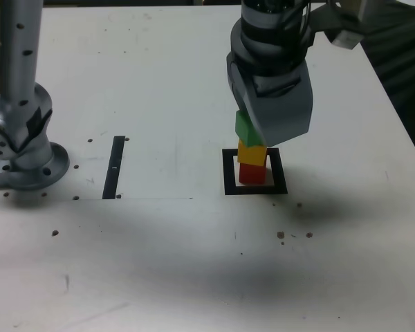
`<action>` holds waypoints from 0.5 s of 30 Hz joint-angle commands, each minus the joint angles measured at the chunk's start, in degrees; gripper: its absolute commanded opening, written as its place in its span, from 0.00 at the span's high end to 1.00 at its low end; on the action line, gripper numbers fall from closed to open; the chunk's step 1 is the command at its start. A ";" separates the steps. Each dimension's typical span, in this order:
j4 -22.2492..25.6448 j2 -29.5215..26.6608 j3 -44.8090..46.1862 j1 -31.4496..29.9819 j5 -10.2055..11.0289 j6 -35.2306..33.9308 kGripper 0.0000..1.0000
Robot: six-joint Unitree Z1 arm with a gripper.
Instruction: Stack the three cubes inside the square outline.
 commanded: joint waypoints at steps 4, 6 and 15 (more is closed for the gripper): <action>0.89 -2.99 -0.02 0.11 0.76 -0.61 0.01; 1.43 -4.14 -0.11 0.11 1.33 -1.19 0.01; 5.75 -7.52 0.40 0.11 2.85 -7.97 0.01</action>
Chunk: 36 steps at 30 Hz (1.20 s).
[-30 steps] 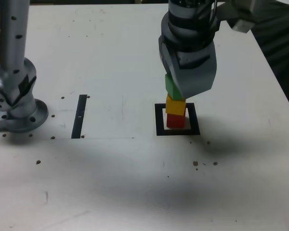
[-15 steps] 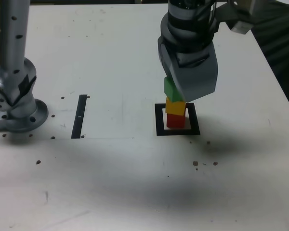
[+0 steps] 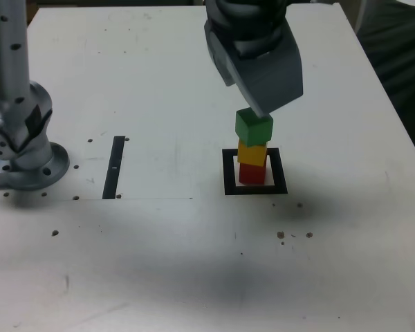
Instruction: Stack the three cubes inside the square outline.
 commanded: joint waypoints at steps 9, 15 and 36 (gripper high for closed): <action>4.23 -6.41 5.93 0.10 -0.21 -14.91 0.01; 4.45 -9.12 11.25 0.10 -2.56 -23.21 0.01; 2.28 -12.45 29.04 0.46 -14.43 -48.55 0.01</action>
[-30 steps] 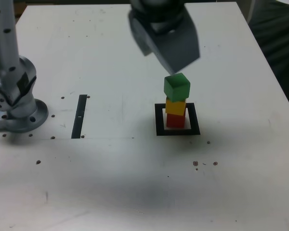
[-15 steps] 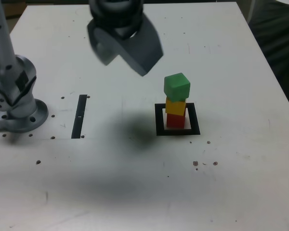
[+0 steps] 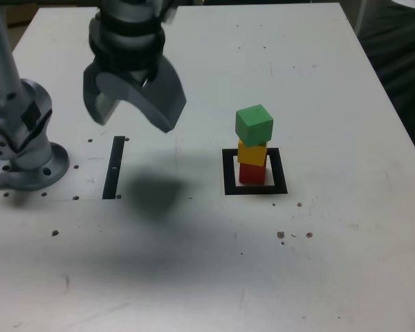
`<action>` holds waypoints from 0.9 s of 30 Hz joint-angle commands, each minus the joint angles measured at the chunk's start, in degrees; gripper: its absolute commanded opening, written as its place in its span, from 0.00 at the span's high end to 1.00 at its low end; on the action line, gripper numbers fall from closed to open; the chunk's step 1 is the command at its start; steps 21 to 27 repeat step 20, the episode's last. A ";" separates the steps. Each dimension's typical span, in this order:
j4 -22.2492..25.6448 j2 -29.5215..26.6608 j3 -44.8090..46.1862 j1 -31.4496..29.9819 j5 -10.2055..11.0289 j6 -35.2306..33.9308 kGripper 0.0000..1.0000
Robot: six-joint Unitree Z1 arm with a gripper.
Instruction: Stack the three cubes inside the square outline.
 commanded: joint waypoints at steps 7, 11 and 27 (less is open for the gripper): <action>-8.96 -0.63 8.55 2.32 -4.97 -1.22 0.01; -14.27 -0.96 13.57 3.96 -6.69 -1.22 0.01; -20.21 -1.70 19.59 6.79 -8.31 -1.22 0.01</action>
